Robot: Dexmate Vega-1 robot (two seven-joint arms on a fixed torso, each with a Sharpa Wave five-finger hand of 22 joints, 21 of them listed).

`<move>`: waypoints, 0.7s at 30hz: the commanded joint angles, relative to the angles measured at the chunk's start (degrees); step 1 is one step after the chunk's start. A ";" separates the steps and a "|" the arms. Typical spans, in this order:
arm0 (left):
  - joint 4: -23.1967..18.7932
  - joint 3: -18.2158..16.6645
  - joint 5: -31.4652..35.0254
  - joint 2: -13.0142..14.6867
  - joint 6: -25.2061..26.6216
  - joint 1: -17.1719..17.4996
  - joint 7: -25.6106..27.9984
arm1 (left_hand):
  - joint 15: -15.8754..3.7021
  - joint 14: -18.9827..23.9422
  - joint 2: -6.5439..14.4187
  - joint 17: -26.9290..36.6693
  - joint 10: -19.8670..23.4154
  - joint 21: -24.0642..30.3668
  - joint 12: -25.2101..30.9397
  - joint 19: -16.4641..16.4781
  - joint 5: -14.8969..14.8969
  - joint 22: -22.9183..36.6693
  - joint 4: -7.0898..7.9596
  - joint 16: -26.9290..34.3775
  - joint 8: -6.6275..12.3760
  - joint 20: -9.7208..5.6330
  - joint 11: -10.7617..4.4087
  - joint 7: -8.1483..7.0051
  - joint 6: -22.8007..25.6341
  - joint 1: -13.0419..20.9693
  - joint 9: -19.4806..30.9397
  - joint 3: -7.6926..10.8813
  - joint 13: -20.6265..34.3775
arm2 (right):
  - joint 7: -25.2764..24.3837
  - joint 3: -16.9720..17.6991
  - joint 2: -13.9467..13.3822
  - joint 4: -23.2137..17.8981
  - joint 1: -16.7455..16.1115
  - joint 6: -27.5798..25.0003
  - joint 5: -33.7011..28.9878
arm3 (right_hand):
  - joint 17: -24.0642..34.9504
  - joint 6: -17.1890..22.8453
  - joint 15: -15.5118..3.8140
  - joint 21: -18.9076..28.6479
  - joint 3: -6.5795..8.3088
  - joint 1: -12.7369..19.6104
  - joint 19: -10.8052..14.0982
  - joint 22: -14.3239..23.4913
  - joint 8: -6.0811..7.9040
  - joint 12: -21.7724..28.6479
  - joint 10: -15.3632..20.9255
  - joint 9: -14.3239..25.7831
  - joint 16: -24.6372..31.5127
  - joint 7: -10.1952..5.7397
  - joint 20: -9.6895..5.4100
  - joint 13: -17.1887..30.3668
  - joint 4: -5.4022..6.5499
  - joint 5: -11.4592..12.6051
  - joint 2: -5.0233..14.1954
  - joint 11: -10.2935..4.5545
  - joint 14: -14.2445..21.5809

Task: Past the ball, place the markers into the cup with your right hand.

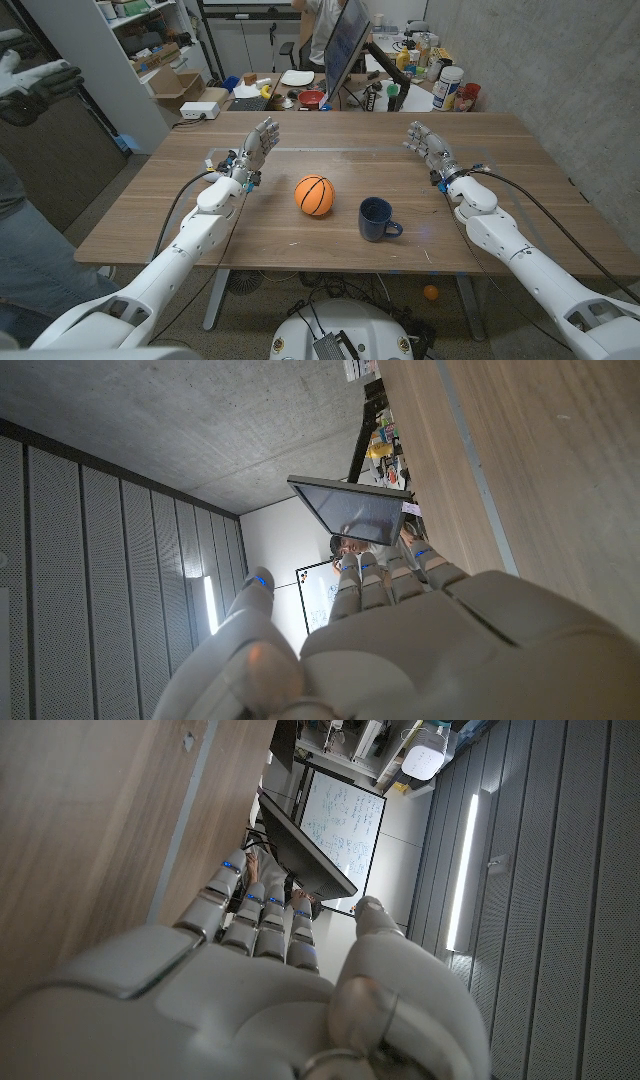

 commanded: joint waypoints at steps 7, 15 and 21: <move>-0.27 -0.78 1.48 -0.04 0.77 0.08 -0.67 | 0.28 -0.21 0.03 0.32 0.44 -0.08 0.20 -1.46 0.39 0.20 0.01 0.32 0.29 -0.07 -0.04 0.10 0.67 0.53 0.13 0.23 0.11 | -5.69 0.43 -2.67 -5.20 -2.67 -0.35 -4.58 | -0.32 1.05 0.00 0.34 0.97 2.25 0.09 0.13 0.52 0.37 0.84 0.24 0.11 -0.24 0.75 0.19 -1.52 0.53 0.26 -0.48 0.61; -0.28 -1.14 1.47 0.01 0.42 0.29 -1.17 | 0.30 -0.33 0.01 0.31 0.42 -0.08 0.18 -1.63 0.39 0.20 0.02 0.31 0.34 -0.01 -0.04 0.00 0.82 0.52 0.13 0.21 0.11 | -8.50 0.22 -5.17 -9.47 -4.20 -3.43 -6.90 | -0.86 1.27 3.12 0.95 1.60 4.48 2.82 0.04 0.48 0.35 1.09 0.28 0.12 -0.24 3.83 0.26 -3.33 0.40 -0.64 -0.56 1.81; -0.67 -1.21 1.55 0.39 0.52 0.33 -1.72 | 0.31 -0.34 0.01 0.31 0.43 -0.08 0.18 -1.78 0.39 0.21 0.03 0.34 0.39 0.08 -0.18 -0.01 1.00 0.50 0.13 0.19 0.11 | -11.00 0.17 -7.45 -13.09 -5.41 -5.90 -9.42 | -1.13 1.32 5.11 0.89 2.14 6.03 3.70 -0.04 0.47 0.26 0.99 0.29 0.07 -0.09 4.77 0.29 -4.18 0.45 -0.93 -0.50 2.38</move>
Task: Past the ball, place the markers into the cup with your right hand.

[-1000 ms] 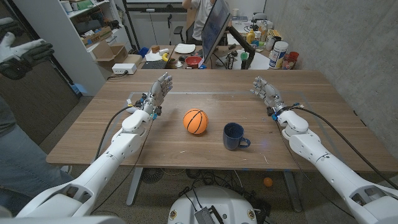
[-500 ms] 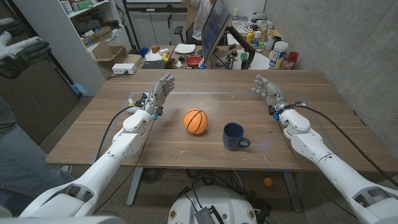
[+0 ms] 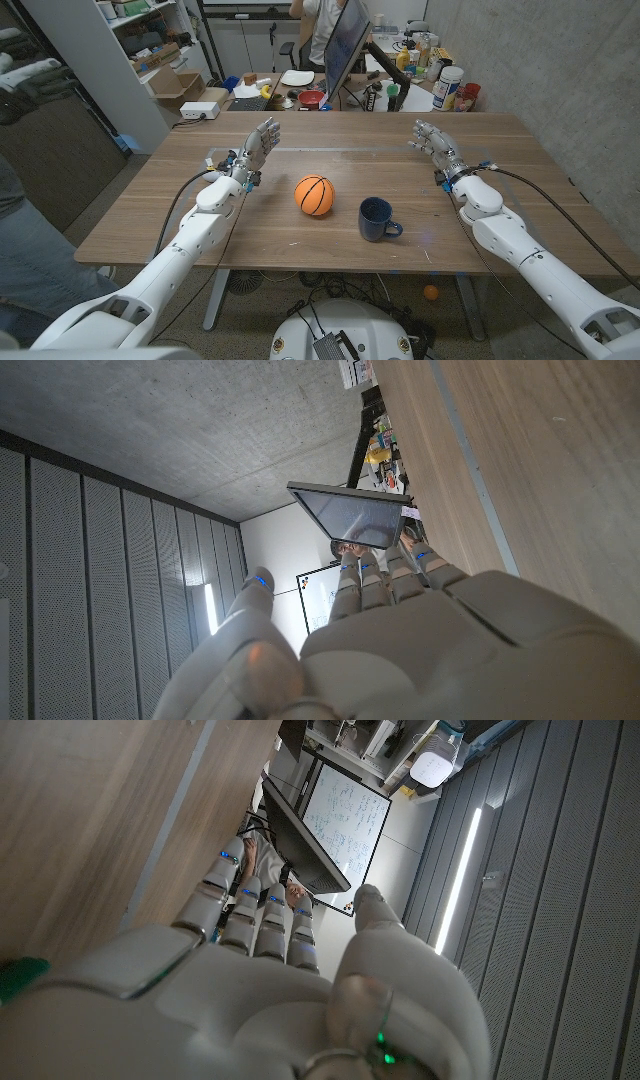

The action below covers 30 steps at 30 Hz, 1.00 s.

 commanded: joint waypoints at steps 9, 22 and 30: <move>-1.37 -0.70 -0.14 0.98 0.08 0.95 -1.21 | 0.27 -0.37 0.00 0.32 0.41 -0.10 0.16 -0.83 0.39 0.22 0.04 0.36 0.41 0.30 -0.18 -0.08 0.48 0.48 0.14 0.17 0.12 | -10.31 -0.26 -8.04 -13.59 -4.84 -9.90 -10.44 | -0.44 0.98 2.02 -0.31 1.50 4.88 0.16 0.02 0.61 0.14 0.26 0.29 -0.52 0.54 2.07 0.32 -1.88 0.18 -1.20 -0.20 0.17; -1.08 -0.82 -0.35 0.77 -0.93 1.21 -1.69 | 0.26 -0.42 0.00 0.32 0.52 -0.09 0.20 -1.12 0.39 0.22 0.06 0.38 0.45 0.52 -0.17 -0.29 0.71 0.45 0.15 0.14 0.12 | -17.87 -1.39 -11.34 -23.15 -6.00 -23.41 -19.53 | -0.57 1.48 2.59 -1.03 1.15 5.57 -1.41 0.03 0.69 0.07 0.10 0.30 -1.03 0.50 2.59 0.36 -1.61 -0.11 -2.90 -0.17 -0.67; -1.70 -0.83 -0.37 1.22 -0.43 1.44 -1.70 | 0.23 -0.41 0.00 0.32 0.48 -0.03 0.17 -1.14 0.40 0.22 0.07 0.41 0.46 0.61 -0.21 -0.30 0.80 0.45 0.15 0.13 0.12 | -19.98 -2.43 -12.90 -28.19 -5.85 -33.91 -23.89 | -0.60 1.41 2.91 -1.25 0.58 5.54 -2.34 0.06 0.58 -0.25 -0.81 0.30 -1.37 0.76 2.63 0.39 -1.36 -0.16 -4.44 0.36 -1.46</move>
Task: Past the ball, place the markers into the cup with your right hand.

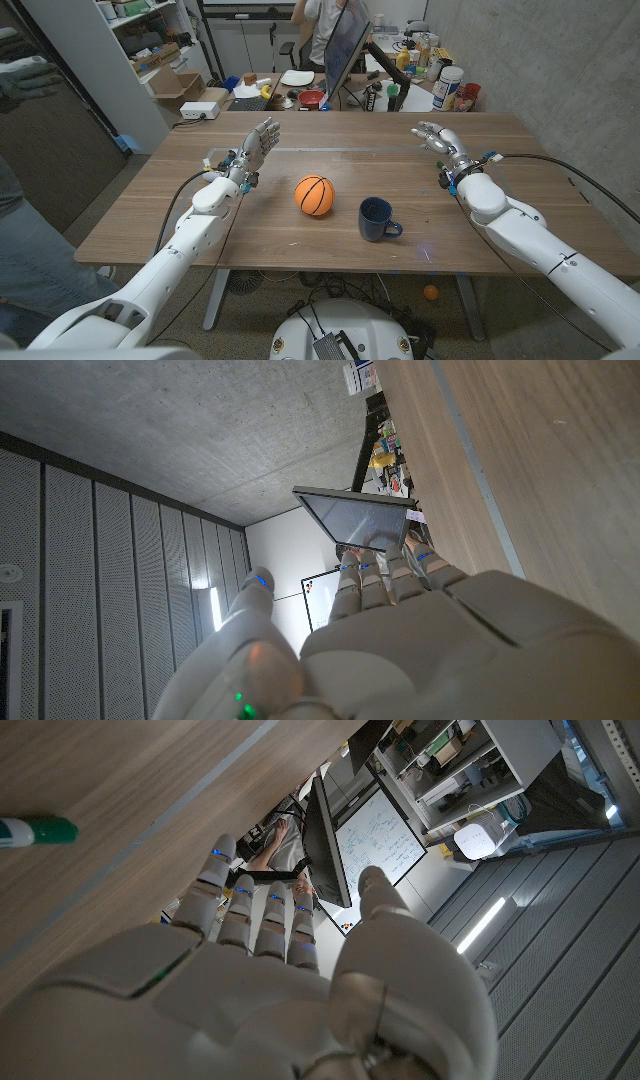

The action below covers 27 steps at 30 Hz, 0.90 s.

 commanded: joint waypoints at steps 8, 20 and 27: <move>-0.31 -0.16 -0.43 0.38 0.00 0.41 -0.50 | 0.27 -0.43 0.02 0.32 0.47 -0.01 0.16 -0.20 0.40 0.23 0.08 0.42 0.53 0.28 -0.14 -0.02 0.77 0.45 0.16 0.13 0.13 | -4.45 -1.84 -3.30 -11.05 -0.09 -21.97 -8.60 | 0.28 1.64 0.16 -0.23 -0.97 -0.42 -1.39 0.09 0.48 -0.40 -1.19 0.33 -0.40 1.02 0.29 0.13 0.56 -0.10 -2.12 0.43 -1.24; -0.13 -0.16 -0.44 0.52 0.03 0.34 -0.76 | 0.27 -0.45 0.04 0.32 0.48 0.03 0.16 -0.34 0.40 0.24 0.09 0.43 0.59 0.32 -0.20 0.01 1.08 0.45 0.17 0.12 0.13 | -3.90 -4.60 -4.37 -14.52 1.97 -31.60 -12.56 | 0.36 3.12 0.18 -0.29 -1.45 -0.71 -2.85 0.14 0.70 -0.71 -2.64 0.32 -0.69 2.41 0.33 0.06 1.07 0.14 -2.69 1.63 -2.76; -0.31 -0.25 -0.44 0.72 0.13 0.36 -0.77 | 0.29 -0.45 0.06 0.32 0.54 0.07 0.18 -0.38 0.41 0.24 0.09 0.45 0.59 0.40 0.01 0.03 1.20 0.45 0.17 0.11 0.14 | -3.57 -6.77 -4.99 -15.78 3.32 -37.41 -15.62 | 0.34 2.99 0.33 -0.34 -1.64 -0.71 -3.56 0.15 0.51 -0.90 -3.58 0.31 -0.81 2.29 0.35 0.04 1.10 0.25 -3.10 1.72 -3.46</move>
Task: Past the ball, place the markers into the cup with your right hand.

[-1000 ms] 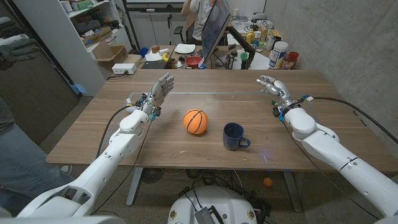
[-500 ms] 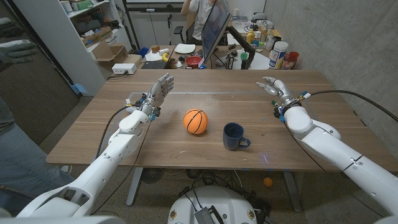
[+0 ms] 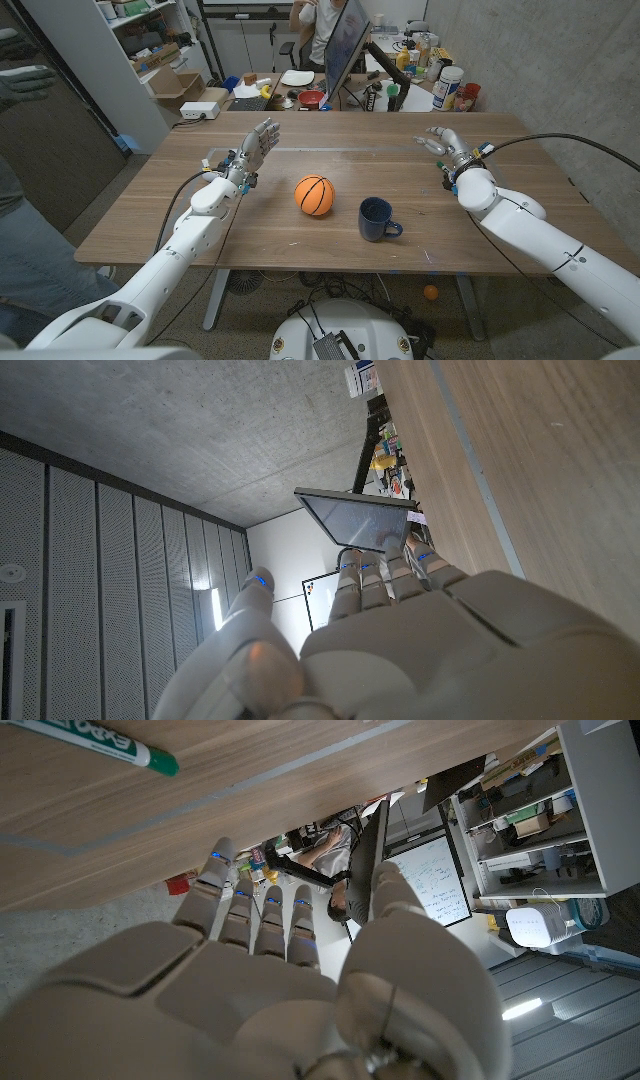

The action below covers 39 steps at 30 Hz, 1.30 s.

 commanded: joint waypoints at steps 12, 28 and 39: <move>-0.25 0.10 0.21 0.60 0.31 -0.30 -0.50 | 0.30 -0.50 0.06 0.32 0.67 0.10 0.22 -0.52 0.13 0.24 0.10 0.21 0.56 0.49 -0.07 -0.10 0.59 0.45 0.19 0.10 0.14 | 2.59 -7.18 -1.13 -3.29 5.62 -19.15 -8.25 | 0.19 1.34 1.57 -0.29 -0.91 -0.60 -2.71 0.18 0.15 -0.02 -1.98 0.32 -0.05 -0.76 0.19 0.12 0.50 0.47 -1.59 0.24 -1.37; -0.56 0.09 0.11 0.84 0.96 -0.27 -0.37 | 0.33 -0.56 0.07 0.32 0.56 0.14 0.17 -0.62 0.13 0.24 0.11 0.21 0.53 0.53 -0.09 -0.01 0.70 0.44 0.19 0.08 0.14 | 7.53 -11.35 -0.37 -1.61 11.62 -30.51 -6.38 | 0.25 2.02 1.72 -0.49 -1.68 -1.40 -6.63 0.21 -0.10 -0.24 -4.80 0.33 -0.55 -0.39 0.20 0.00 0.93 0.82 -2.43 0.74 -4.75; -0.60 0.02 0.28 0.84 0.54 -0.20 -0.25 | 0.31 -0.57 0.09 0.32 0.66 0.18 0.20 -0.68 0.13 0.24 0.12 0.22 0.50 0.52 -0.02 0.06 0.77 0.44 0.20 0.08 0.14 | 4.03 -13.42 0.73 -0.14 12.22 -34.22 -7.69 | 0.27 -0.32 1.57 -0.56 -1.81 -0.83 -11.19 0.25 -1.02 -0.24 -7.40 0.34 -0.59 -0.99 0.16 -0.10 0.56 1.32 -3.17 0.88 -7.77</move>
